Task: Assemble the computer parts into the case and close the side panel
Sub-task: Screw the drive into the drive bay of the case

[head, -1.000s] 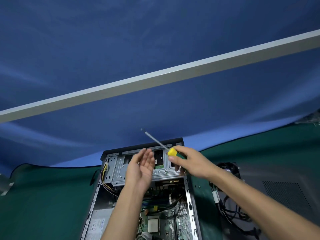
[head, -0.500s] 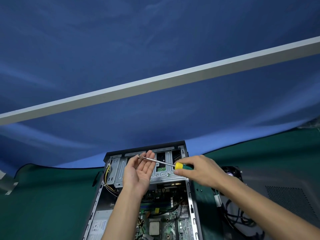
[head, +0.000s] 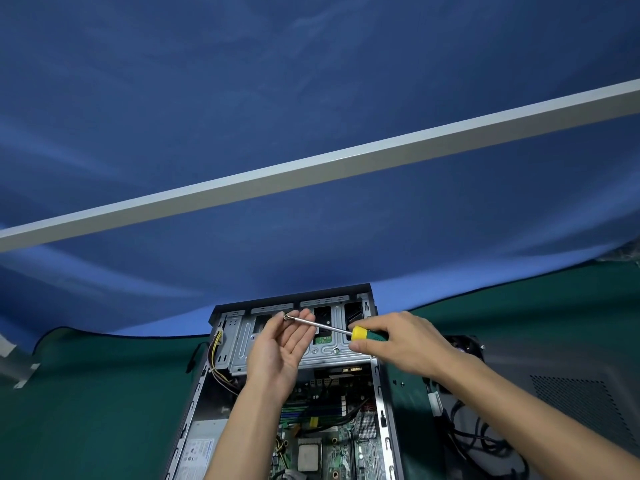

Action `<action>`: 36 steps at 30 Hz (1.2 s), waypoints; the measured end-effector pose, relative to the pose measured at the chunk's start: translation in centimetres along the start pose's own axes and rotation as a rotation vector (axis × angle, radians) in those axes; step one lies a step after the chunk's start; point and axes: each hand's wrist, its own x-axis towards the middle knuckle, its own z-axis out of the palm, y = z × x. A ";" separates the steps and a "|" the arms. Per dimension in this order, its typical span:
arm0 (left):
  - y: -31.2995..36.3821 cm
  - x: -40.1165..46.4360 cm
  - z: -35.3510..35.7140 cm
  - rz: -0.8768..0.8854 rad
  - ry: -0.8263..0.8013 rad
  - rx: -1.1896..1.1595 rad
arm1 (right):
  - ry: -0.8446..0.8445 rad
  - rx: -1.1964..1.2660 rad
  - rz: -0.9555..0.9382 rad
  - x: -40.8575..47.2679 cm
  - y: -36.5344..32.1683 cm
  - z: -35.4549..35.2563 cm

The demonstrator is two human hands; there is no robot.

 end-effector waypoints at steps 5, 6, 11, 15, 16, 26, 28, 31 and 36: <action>0.1 -0.1 -0.5 0.106 0.072 0.166 | -0.007 -0.093 -0.019 -0.1 -0.4 -0.1; 0.0 -0.1 -0.6 0.141 0.089 0.218 | -0.009 -0.111 -0.020 -0.2 -0.4 -0.2; -0.7 -0.2 -1.1 0.260 0.131 0.366 | -0.064 -0.135 -0.015 -0.3 -1.0 -1.1; -1.4 -0.5 -0.6 0.270 0.104 0.332 | -0.204 0.037 0.084 -0.1 -1.5 -2.5; -1.6 -0.6 -0.3 0.273 0.104 0.311 | -0.240 0.115 0.125 -0.1 -1.6 -2.9; -2.2 0.2 0.8 0.125 0.273 -0.066 | 0.193 1.109 0.247 -0.3 -1.9 -4.3; -2.6 0.1 1.0 0.083 0.246 -0.090 | 0.372 1.032 0.213 -0.5 -2.1 -3.3; -2.8 0.2 1.0 0.046 0.240 -0.090 | 0.461 0.943 0.166 -0.9 -2.5 -2.0; -2.9 0.7 0.3 -0.006 0.226 -0.095 | 0.484 0.887 0.165 -0.8 -2.9 -1.5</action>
